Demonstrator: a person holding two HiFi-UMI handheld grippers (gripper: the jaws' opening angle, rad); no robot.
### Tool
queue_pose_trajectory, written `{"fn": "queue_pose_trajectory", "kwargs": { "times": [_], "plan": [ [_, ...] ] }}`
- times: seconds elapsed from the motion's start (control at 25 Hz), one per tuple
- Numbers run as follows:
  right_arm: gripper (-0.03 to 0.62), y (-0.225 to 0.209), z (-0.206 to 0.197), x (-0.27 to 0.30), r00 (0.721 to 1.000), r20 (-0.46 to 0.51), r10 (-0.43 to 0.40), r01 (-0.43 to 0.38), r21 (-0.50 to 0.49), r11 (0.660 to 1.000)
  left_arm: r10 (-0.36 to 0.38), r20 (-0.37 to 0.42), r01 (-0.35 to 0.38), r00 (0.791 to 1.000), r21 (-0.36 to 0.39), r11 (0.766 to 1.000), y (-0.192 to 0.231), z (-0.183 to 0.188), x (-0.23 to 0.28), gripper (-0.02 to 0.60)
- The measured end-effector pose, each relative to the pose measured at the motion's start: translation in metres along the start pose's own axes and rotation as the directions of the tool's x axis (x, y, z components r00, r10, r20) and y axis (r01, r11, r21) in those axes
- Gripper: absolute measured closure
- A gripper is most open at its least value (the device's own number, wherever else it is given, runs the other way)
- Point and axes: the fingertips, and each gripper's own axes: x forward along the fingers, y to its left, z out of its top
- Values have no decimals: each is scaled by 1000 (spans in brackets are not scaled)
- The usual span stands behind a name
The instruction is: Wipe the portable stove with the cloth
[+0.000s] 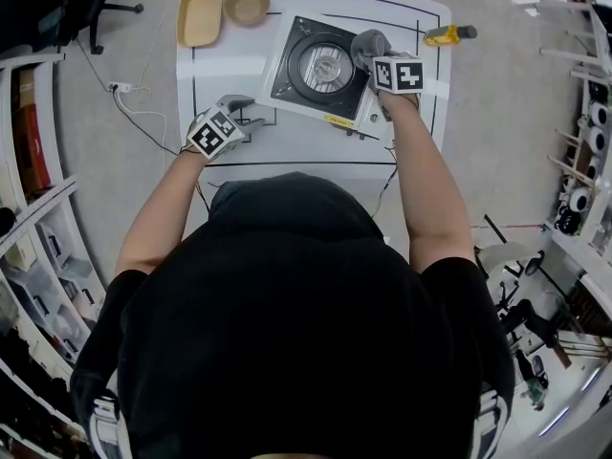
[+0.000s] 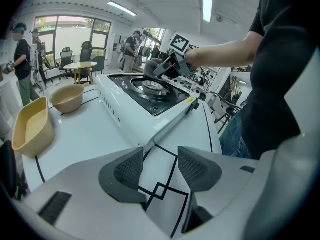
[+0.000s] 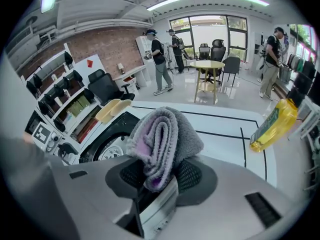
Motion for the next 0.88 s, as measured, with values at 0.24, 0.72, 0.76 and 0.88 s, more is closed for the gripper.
{"fn": "queue_pose_trajectory", "kwargs": {
  "times": [0.24, 0.72, 0.76, 0.88],
  "plan": [
    [436, 1, -15, -10, 999, -21, -38, 36, -65, 997, 7, -3, -7, 1000, 2, 1000, -1, -1, 2, 342],
    [436, 35, -61, -29, 992, -80, -95, 70, -277, 958, 13, -10, -13, 1000, 4, 1000, -5, -4, 2, 342],
    [436, 40, -66, -30, 992, -85, -94, 67, -284, 956, 14, -11, -14, 1000, 6, 1000, -5, -4, 2, 342],
    [436, 56, -79, -34, 992, -97, -81, 48, -301, 952, 14, -14, -14, 1000, 7, 1000, -6, -4, 3, 342]
  ]
}}
